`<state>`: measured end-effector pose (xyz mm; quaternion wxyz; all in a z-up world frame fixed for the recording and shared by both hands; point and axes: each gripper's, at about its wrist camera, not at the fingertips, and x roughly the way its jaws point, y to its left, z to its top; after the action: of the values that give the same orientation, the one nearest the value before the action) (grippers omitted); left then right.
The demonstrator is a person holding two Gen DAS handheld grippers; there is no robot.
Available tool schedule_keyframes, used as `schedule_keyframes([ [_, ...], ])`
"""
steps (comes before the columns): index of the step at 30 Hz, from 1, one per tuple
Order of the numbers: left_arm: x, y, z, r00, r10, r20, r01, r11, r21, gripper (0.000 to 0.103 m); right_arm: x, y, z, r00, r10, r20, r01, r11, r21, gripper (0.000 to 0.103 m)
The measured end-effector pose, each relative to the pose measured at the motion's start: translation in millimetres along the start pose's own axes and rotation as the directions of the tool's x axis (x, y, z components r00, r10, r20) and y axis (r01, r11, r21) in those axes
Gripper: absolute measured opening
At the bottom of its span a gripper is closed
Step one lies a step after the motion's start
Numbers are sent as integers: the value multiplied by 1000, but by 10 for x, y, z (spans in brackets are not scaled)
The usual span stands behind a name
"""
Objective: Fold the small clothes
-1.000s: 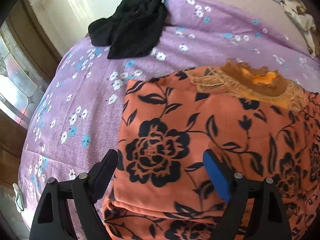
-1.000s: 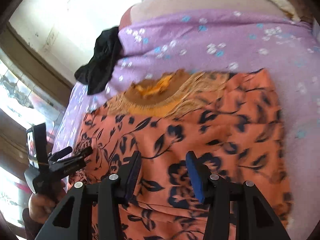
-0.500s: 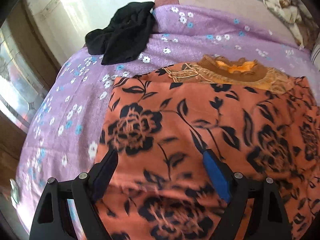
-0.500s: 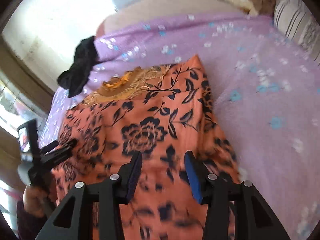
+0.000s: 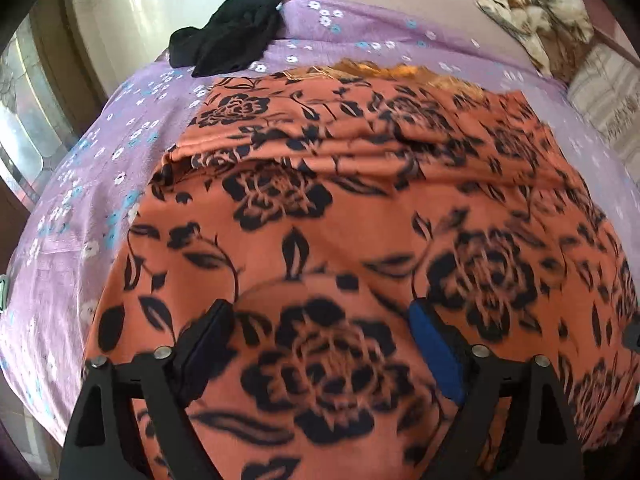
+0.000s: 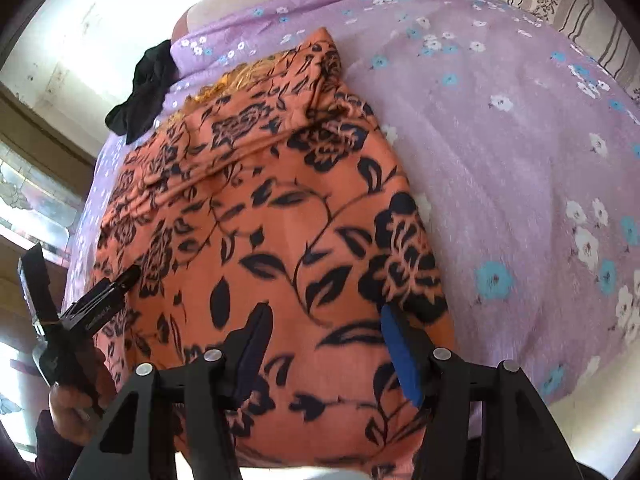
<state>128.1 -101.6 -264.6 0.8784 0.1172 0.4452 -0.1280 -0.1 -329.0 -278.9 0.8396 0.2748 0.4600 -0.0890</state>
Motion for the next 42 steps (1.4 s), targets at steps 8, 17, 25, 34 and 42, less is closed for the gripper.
schedule_keyframes([
  [8,-168,-1,-277,999,5,-35,-6,1000,-12,103,-47,80,-332,1000,-26,-9,25,998,-60,64],
  [17,-171,23,-279,991,25,-133,-35,997,-70,103,-65,77,-392,1000,-14,-14,13,997,-82,64],
  [25,-242,18,-364,983,19,-184,-34,996,-82,103,-131,-21,-566,999,37,-36,-39,997,-71,64],
  [34,-456,115,-722,978,-34,-206,22,998,-60,103,-132,-11,-670,998,23,-64,-27,997,-69,64],
  [42,-745,288,-1030,969,-11,-247,3,999,-34,103,-352,44,-721,988,137,-74,-139,990,-11,65],
])
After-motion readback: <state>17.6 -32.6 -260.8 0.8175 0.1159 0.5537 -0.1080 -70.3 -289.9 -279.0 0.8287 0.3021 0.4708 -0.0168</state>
